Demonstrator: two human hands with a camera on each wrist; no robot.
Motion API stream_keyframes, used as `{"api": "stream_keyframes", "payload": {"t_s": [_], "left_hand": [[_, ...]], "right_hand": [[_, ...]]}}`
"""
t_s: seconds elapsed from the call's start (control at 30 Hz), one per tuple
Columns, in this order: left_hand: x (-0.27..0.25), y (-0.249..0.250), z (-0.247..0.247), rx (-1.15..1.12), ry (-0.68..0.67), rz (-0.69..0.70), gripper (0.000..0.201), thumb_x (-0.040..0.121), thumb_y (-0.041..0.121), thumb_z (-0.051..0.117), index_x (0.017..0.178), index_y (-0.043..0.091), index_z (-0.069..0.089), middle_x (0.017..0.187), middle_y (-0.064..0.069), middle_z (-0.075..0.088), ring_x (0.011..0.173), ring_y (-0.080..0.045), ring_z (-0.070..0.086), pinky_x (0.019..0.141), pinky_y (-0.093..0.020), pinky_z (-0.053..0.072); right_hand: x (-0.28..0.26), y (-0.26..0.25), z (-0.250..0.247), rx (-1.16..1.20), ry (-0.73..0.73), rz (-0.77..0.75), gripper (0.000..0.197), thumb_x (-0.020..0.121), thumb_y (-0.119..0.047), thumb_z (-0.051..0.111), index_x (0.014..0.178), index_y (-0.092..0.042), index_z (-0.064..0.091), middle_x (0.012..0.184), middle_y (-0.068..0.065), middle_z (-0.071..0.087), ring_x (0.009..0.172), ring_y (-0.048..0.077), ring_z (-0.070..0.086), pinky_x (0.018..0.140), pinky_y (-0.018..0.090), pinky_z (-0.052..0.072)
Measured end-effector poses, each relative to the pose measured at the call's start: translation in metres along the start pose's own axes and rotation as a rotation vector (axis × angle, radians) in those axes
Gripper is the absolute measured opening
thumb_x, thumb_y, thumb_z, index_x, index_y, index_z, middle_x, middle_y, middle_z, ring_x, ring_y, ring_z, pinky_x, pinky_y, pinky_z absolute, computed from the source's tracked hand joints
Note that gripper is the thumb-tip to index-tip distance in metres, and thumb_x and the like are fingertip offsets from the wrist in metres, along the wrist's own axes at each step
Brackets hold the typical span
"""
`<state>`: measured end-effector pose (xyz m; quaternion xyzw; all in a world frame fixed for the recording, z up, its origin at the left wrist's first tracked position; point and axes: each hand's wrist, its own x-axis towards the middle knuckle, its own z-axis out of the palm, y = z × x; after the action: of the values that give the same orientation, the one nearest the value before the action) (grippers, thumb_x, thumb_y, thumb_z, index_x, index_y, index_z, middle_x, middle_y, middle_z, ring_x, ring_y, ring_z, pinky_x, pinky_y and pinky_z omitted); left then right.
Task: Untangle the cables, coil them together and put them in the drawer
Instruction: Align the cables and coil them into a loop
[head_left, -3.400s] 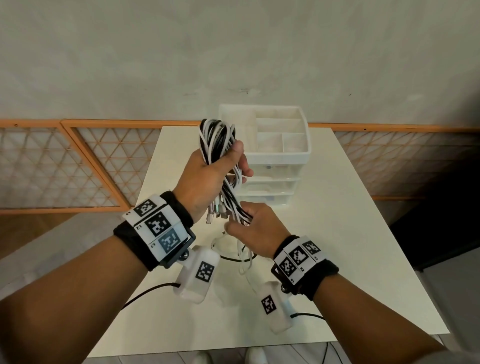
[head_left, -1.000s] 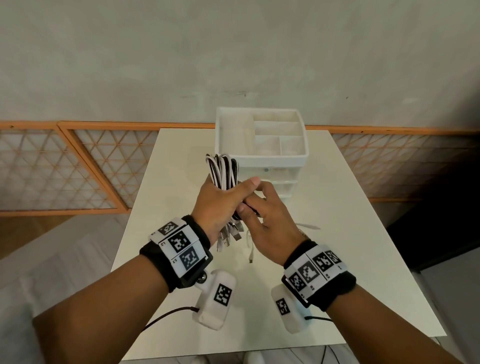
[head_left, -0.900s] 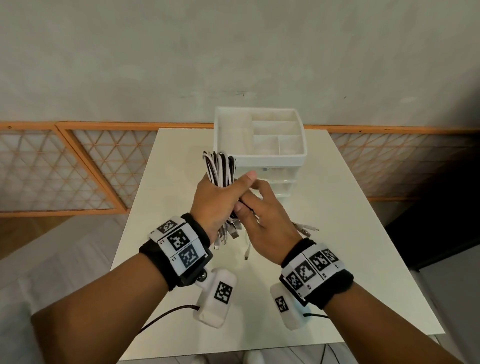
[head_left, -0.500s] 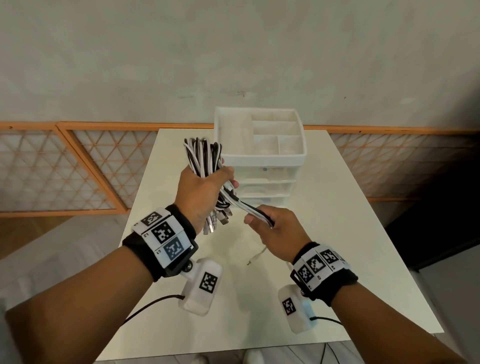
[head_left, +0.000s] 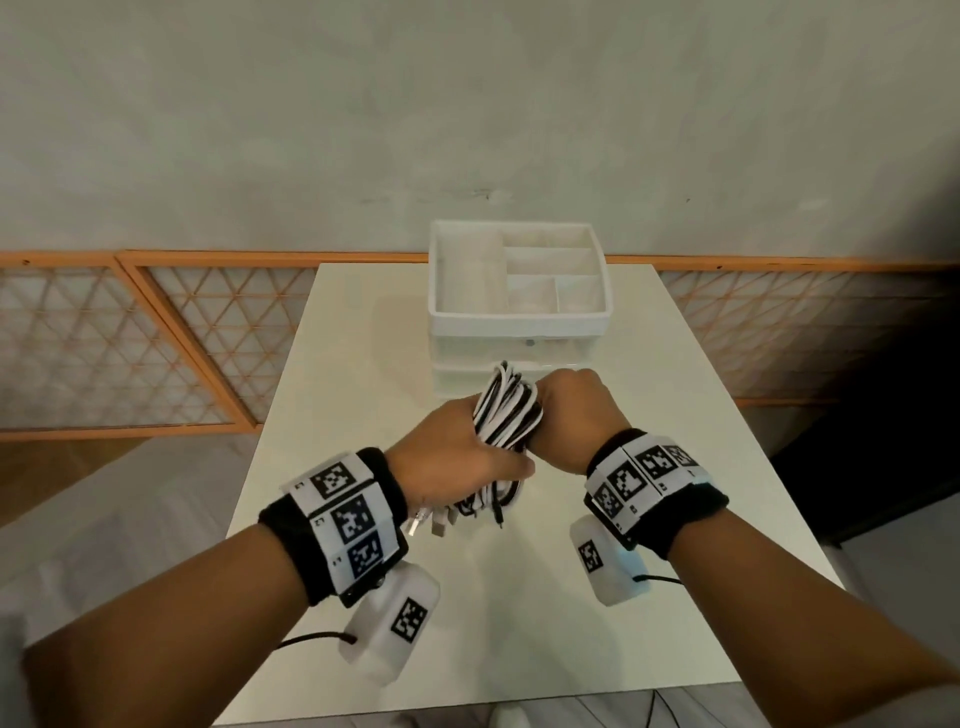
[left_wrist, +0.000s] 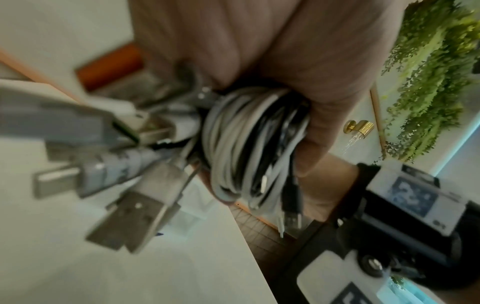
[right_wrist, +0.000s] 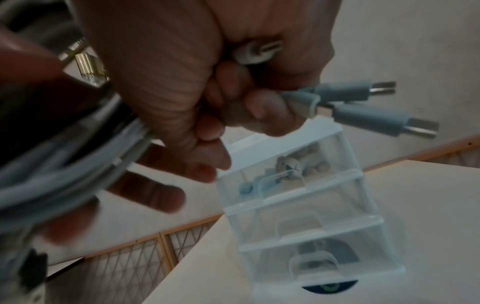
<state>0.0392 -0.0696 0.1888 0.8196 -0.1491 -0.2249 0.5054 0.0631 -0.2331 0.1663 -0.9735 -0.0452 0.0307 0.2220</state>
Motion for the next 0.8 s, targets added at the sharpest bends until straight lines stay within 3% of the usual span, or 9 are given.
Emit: {"api": "stream_keyframes", "payload": {"t_s": [0.1, 0.23, 0.3, 0.37, 0.43, 0.5, 0.6, 0.67, 0.8], "left_hand": [[0.002, -0.002, 0.006, -0.029, 0.031, -0.001, 0.018, 0.075, 0.015, 0.075, 0.083, 0.02, 0.06, 0.075, -0.003, 0.068, 0.066, -0.014, 0.063, 0.066, -0.037, 0.055], [0.006, -0.006, 0.009, 0.022, 0.122, -0.035, 0.025, 0.066, 0.023, 0.071, 0.088, 0.02, 0.06, 0.079, -0.003, 0.069, 0.076, -0.022, 0.068, 0.072, -0.041, 0.056], [0.008, -0.007, 0.009, 0.062, 0.17, -0.033, 0.022, 0.068, 0.021, 0.068, 0.088, 0.022, 0.059, 0.078, 0.002, 0.067, 0.076, -0.019, 0.066, 0.065, -0.033, 0.053], [0.009, -0.008, 0.007, 0.062, 0.24, -0.042, 0.018, 0.072, 0.017, 0.067, 0.087, 0.024, 0.059, 0.078, 0.003, 0.066, 0.073, -0.015, 0.063, 0.061, -0.027, 0.047], [0.01, -0.01, 0.003, 0.012, 0.307, -0.055, 0.018, 0.074, 0.013, 0.069, 0.082, 0.025, 0.058, 0.075, 0.002, 0.066, 0.07, -0.018, 0.063, 0.06, -0.029, 0.048], [0.01, -0.01, -0.003, -0.019, 0.372, -0.067, 0.016, 0.072, 0.014, 0.07, 0.083, 0.022, 0.06, 0.075, -0.002, 0.068, 0.071, -0.024, 0.066, 0.063, -0.034, 0.054], [0.011, -0.01, -0.012, -0.074, 0.431, -0.071, 0.014, 0.069, 0.014, 0.071, 0.08, 0.017, 0.061, 0.069, -0.003, 0.067, 0.063, -0.026, 0.064, 0.06, -0.036, 0.054], [0.012, -0.008, -0.015, -0.079, 0.428, -0.075, 0.016, 0.067, 0.016, 0.07, 0.081, 0.014, 0.063, 0.07, -0.007, 0.069, 0.058, -0.026, 0.062, 0.056, -0.036, 0.054], [0.011, -0.009, -0.011, -0.069, 0.391, -0.089, 0.023, 0.064, 0.02, 0.068, 0.085, 0.009, 0.064, 0.08, -0.015, 0.072, 0.068, -0.035, 0.067, 0.063, -0.047, 0.058]], "right_hand": [[0.004, -0.001, -0.001, -0.046, 0.035, -0.055, 0.033, 0.079, -0.019, 0.058, 0.049, -0.02, 0.044, 0.057, 0.001, 0.053, 0.054, 0.007, 0.036, 0.048, 0.021, 0.026], [-0.001, -0.002, 0.0, -0.07, 0.013, -0.163, 0.024, 0.082, -0.016, 0.055, 0.06, -0.018, 0.049, 0.054, -0.005, 0.047, 0.053, 0.015, 0.042, 0.053, 0.022, 0.027], [-0.006, -0.001, -0.005, 0.067, 0.017, -0.179, 0.022, 0.083, -0.013, 0.061, 0.066, -0.024, 0.051, 0.06, -0.012, 0.051, 0.057, 0.006, 0.048, 0.055, 0.013, 0.03], [-0.012, 0.002, -0.013, 0.314, -0.013, -0.157, 0.012, 0.086, -0.015, 0.069, 0.087, -0.024, 0.061, 0.076, -0.016, 0.061, 0.066, -0.002, 0.056, 0.058, 0.008, 0.036], [-0.02, 0.004, -0.023, 0.491, -0.097, -0.114, 0.012, 0.095, -0.023, 0.062, 0.107, -0.022, 0.062, 0.073, -0.02, 0.062, 0.06, -0.004, 0.056, 0.051, 0.006, 0.038], [-0.025, 0.009, -0.026, 0.595, -0.129, -0.087, 0.021, 0.103, -0.027, 0.048, 0.104, -0.013, 0.064, 0.063, -0.015, 0.059, 0.055, 0.007, 0.051, 0.054, 0.015, 0.04], [-0.03, 0.02, -0.025, 0.735, -0.11, -0.012, 0.038, 0.106, -0.025, 0.039, 0.101, 0.002, 0.067, 0.067, -0.006, 0.058, 0.058, 0.015, 0.05, 0.062, 0.025, 0.042], [-0.033, 0.023, -0.024, 0.811, -0.132, 0.003, 0.038, 0.106, -0.022, 0.041, 0.101, 0.002, 0.07, 0.069, -0.002, 0.059, 0.06, 0.014, 0.051, 0.065, 0.029, 0.042], [-0.037, 0.024, -0.022, 0.9, -0.171, -0.014, 0.025, 0.099, -0.021, 0.056, 0.101, -0.005, 0.076, 0.06, -0.003, 0.054, 0.061, 0.02, 0.042, 0.061, 0.03, 0.03]]}}
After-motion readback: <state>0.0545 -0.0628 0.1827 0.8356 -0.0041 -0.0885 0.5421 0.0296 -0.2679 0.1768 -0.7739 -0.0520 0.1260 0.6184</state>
